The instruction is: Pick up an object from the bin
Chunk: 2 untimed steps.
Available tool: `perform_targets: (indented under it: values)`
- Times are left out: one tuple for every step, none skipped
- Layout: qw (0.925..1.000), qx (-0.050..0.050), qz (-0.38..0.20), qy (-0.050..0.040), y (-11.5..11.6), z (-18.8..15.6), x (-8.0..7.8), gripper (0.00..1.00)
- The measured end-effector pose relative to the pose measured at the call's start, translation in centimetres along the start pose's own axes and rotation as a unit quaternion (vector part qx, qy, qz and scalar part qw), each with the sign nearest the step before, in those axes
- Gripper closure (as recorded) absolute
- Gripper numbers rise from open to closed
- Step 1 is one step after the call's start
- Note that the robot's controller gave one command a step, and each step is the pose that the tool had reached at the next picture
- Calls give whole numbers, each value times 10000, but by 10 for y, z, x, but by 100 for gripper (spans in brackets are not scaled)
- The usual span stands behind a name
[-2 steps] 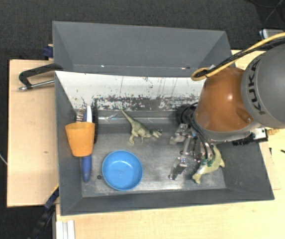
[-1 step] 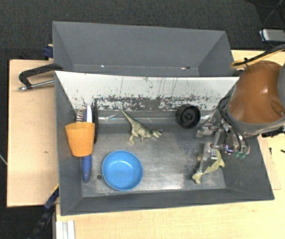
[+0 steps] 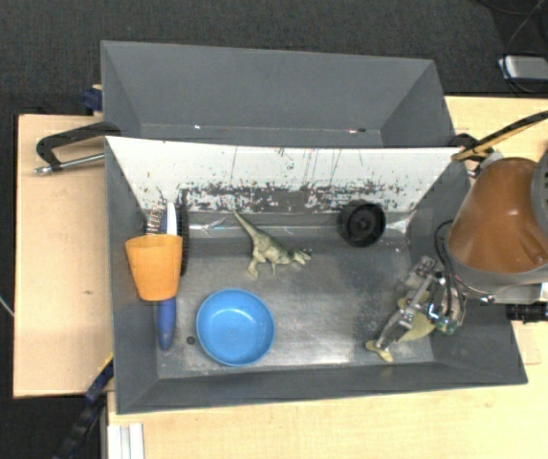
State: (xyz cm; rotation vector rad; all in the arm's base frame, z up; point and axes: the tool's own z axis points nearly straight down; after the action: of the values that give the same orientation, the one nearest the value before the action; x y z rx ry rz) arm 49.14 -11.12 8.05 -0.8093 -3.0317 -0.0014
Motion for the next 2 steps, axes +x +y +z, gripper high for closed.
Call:
perform_targets:
  values:
    - [10000, -4, -15, -14, 1, -1, -1, 100]
    - [9999, -23, -134, -94, -4, -157, -19, 100]
